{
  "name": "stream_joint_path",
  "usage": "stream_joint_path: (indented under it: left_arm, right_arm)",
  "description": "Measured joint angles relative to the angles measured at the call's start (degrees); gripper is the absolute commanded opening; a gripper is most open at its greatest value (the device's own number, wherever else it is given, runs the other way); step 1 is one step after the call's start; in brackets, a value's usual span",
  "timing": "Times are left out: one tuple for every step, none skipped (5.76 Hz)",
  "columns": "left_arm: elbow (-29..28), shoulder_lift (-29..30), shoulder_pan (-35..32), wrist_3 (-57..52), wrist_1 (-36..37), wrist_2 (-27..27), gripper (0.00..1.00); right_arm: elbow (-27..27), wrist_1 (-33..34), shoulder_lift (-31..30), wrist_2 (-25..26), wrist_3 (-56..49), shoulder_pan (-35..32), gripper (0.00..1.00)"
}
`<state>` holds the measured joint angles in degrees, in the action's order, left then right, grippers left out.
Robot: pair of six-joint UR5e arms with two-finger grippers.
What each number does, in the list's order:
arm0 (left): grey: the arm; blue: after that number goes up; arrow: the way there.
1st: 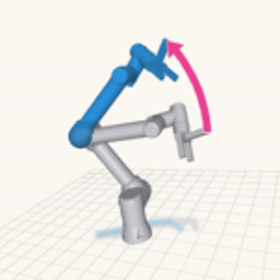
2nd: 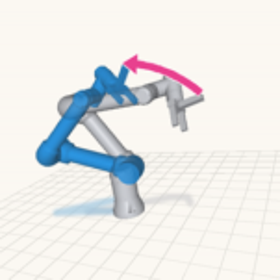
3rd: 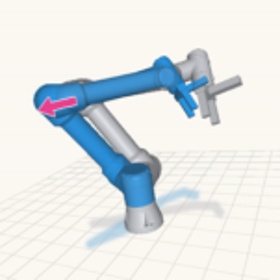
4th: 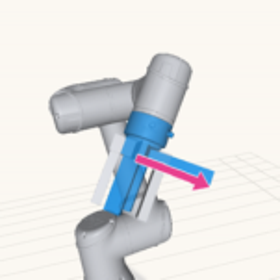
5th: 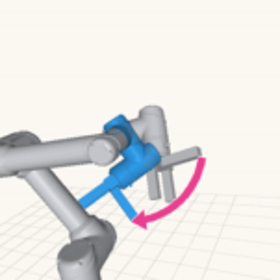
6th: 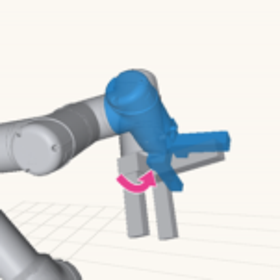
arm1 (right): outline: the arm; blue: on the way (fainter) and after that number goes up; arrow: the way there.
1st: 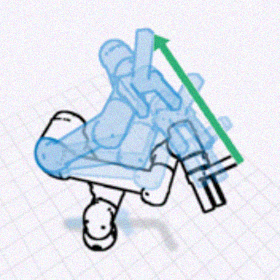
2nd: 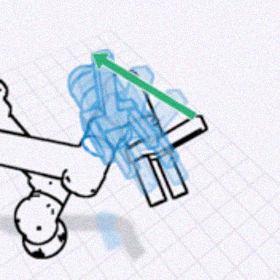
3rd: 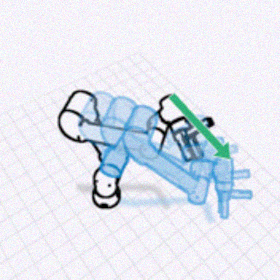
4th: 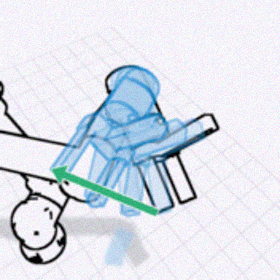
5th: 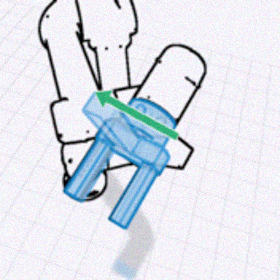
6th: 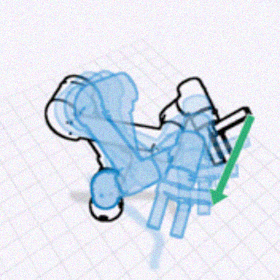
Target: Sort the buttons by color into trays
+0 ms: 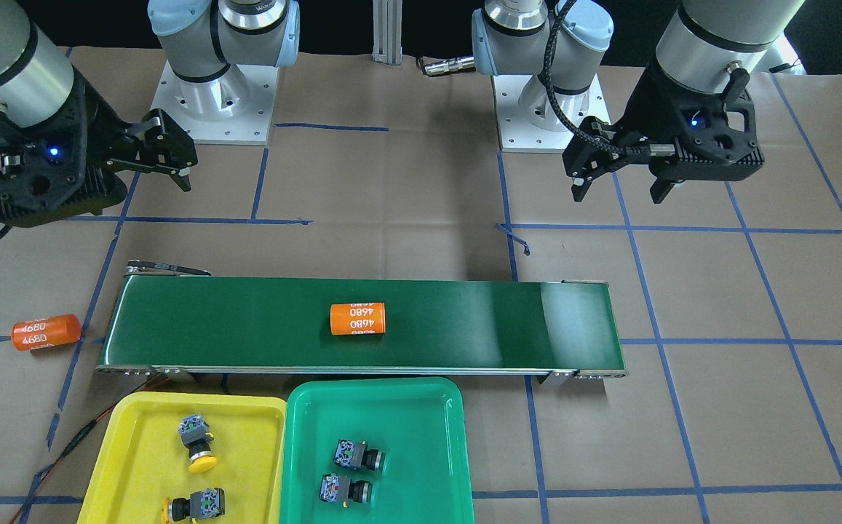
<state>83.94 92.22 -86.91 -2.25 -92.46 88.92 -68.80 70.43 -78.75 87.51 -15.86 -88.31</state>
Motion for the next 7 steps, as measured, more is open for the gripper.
stream_joint_path:
  left_arm:
    - [-0.01, -0.01, 0.13, -0.08, 0.0, -0.04, 0.99]
    - [-0.01, -0.02, 0.15, -0.08, 0.0, -0.05, 0.99]
    - [-0.01, -0.02, 0.16, -0.05, 0.0, -0.06, 0.99]
    - [-0.01, -0.05, 0.16, -0.04, 0.0, -0.06, 0.99]
    - [-0.01, -0.13, 0.19, -0.06, -0.03, -0.03, 0.99]
    - [-0.01, -0.17, 0.2, -0.1, -0.07, 0.01, 0.99]
    - [-0.01, -0.19, 0.14, -0.12, -0.05, 0.02, 0.99]
  right_arm:
    - [-0.34, -0.4, -1.87, 0.2, 9.67, -0.15, 1.0]
    - [-1.82, -0.4, -3.81, 0.41, 20.64, -0.37, 1.0]
    - [-5.11, 1.49, -5.37, 0.56, 25.28, -0.5, 1.0]
    - [-8.84, 6.55, -6.2, 1.25, 26.47, -0.53, 1.0]
    - [-11.32, 12.19, -6.3, 2.13, 26.68, -0.53, 1.0]
    - [-12.17, 14.83, -6.23, 2.36, 26.97, -0.49, 1.0]
    - [-12.48, 15.52, -6.15, 2.19, 27.28, -0.47, 1.0]
